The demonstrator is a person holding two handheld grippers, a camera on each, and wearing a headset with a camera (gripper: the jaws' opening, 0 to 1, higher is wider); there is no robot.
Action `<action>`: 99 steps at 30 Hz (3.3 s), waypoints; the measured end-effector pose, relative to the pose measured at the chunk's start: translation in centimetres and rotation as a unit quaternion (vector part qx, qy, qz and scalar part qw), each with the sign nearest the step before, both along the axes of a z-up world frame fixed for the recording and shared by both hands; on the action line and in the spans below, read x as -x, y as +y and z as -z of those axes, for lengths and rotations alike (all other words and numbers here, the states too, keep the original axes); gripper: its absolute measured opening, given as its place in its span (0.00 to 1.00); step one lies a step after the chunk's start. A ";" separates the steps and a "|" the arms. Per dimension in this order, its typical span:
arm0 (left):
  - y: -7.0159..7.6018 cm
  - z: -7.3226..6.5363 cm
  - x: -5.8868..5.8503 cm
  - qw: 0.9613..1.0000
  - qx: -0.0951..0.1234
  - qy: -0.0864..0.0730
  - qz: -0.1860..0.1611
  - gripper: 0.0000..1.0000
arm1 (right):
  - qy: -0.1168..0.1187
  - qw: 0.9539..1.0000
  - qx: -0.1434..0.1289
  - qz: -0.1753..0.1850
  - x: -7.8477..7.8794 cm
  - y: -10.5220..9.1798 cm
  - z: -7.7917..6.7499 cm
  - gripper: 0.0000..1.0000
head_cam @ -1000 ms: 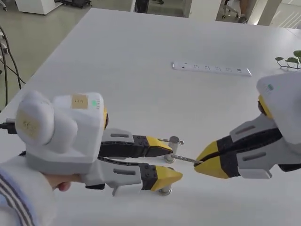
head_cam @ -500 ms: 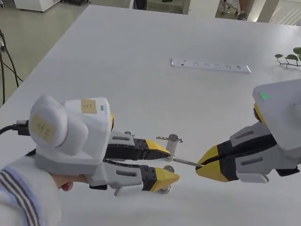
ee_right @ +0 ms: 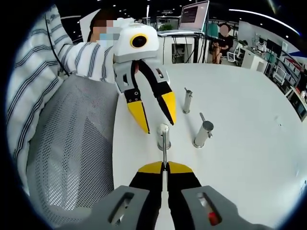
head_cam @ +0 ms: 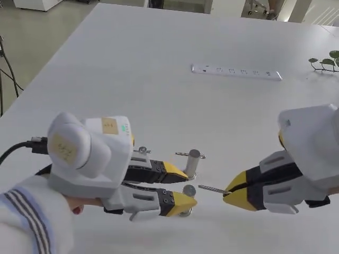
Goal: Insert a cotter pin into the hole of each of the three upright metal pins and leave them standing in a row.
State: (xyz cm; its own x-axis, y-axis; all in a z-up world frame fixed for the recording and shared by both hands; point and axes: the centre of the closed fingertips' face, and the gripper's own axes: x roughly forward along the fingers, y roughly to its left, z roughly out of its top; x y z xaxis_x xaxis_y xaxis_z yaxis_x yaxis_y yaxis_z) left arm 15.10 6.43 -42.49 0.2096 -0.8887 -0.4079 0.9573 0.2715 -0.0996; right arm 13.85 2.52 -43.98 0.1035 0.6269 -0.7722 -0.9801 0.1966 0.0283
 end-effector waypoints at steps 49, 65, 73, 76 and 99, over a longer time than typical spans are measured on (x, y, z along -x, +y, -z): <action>0.0 0.8 -0.3 1.000 -0.017 -0.001 0.018 0.10 | 0.002 1.000 0.018 -0.012 -0.1 1.0 1.2 0.00; -0.1 0.8 -0.2 1.000 -0.020 -0.001 0.015 0.10 | -0.007 0.999 0.022 -0.031 -0.2 2.4 1.0 0.00; -0.2 1.0 -0.2 0.999 -0.026 -0.010 0.016 0.10 | -0.012 0.998 0.032 -0.049 -0.5 2.8 1.2 0.00; -0.2 1.0 -0.3 1.000 -0.026 -0.008 0.015 0.10 | -0.014 0.998 0.033 -0.057 -0.6 3.1 1.2 0.00; -0.4 1.0 -0.5 1.000 -0.028 -0.002 0.009 0.10 | -0.029 0.992 0.052 -0.110 -0.9 3.7 1.3 0.00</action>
State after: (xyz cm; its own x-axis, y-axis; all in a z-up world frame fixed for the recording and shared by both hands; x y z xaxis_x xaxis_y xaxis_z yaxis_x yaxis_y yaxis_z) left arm 15.56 6.07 -43.48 0.1960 -0.8678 -0.4566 0.9624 0.2597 -0.0803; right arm 14.78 6.21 -45.28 0.0191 0.5562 -0.8308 -0.9990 -0.0231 -0.0384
